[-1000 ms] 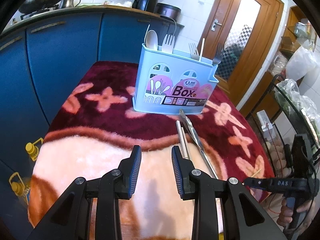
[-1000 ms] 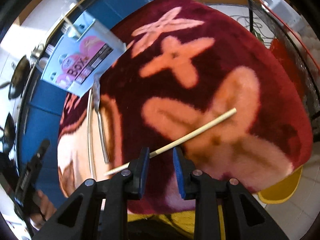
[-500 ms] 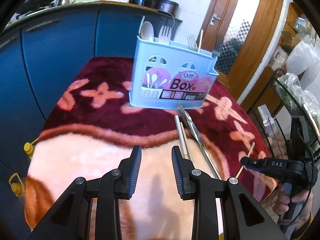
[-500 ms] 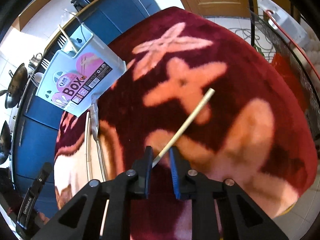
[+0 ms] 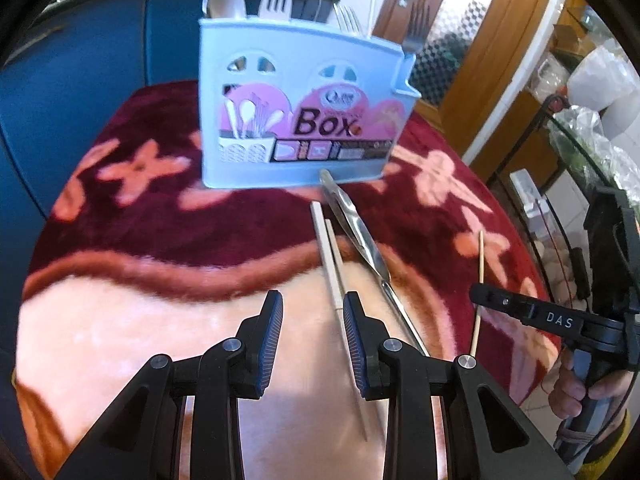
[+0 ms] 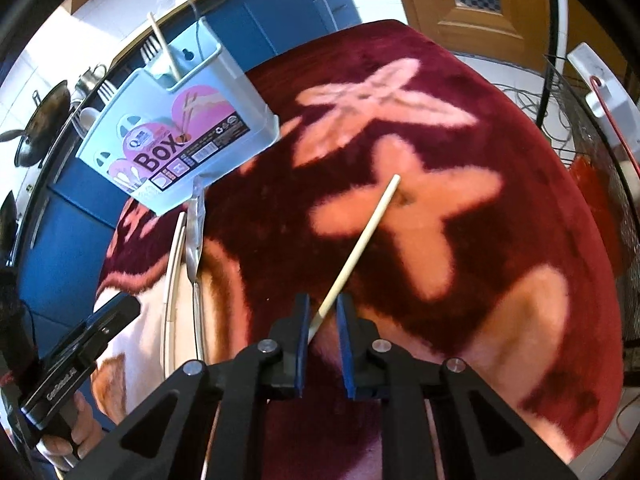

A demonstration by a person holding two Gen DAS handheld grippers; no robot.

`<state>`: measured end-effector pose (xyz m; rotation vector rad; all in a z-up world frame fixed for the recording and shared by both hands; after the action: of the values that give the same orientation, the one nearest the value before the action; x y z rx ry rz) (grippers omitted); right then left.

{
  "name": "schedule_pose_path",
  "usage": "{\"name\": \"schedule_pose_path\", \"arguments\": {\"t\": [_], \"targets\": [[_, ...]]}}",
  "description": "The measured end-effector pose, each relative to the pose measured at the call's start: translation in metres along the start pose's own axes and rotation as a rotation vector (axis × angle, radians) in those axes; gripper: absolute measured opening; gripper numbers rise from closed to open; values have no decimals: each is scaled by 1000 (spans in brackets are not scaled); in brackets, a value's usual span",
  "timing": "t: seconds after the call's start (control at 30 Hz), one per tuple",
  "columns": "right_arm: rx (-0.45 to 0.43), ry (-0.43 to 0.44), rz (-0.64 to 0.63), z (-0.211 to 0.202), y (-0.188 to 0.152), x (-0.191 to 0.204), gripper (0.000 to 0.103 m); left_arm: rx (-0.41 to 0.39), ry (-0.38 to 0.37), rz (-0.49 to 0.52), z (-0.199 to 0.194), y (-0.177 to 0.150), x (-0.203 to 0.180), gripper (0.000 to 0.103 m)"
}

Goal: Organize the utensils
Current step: 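Grasp a wooden chopstick with the right tool while the left tool grasps a white plastic chopstick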

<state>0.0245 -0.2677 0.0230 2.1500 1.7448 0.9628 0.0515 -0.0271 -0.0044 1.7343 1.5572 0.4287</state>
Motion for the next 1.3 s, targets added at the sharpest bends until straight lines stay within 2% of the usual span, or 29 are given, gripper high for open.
{"name": "schedule_pose_path", "arguments": {"t": [0.3, 0.47, 1.03, 1.3], "targets": [[12, 17, -66, 3, 1, 4, 20, 70, 13, 21, 18, -6, -5, 32], [15, 21, -88, 4, 1, 5, 20, 75, 31, 40, 22, -4, -7, 32], [79, 35, -153, 22, 16, 19, 21, 120, 69, 72, 52, 20, -5, 34], [140, 50, -134, 38, 33, 24, 21, 150, 52, 70, 68, 38, -2, 32]]}}
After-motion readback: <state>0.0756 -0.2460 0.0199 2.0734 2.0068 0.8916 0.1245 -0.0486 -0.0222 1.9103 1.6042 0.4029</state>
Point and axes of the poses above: each gripper's, at about its wrist camera, not at the fingertips, and z roughly the way its jaws point, x to its left, y to its top, the point moved 2 cm from there along z, roughly the way its jaws point, and after that the axes turned 12 degrees about -x, right-handed, at the moved point
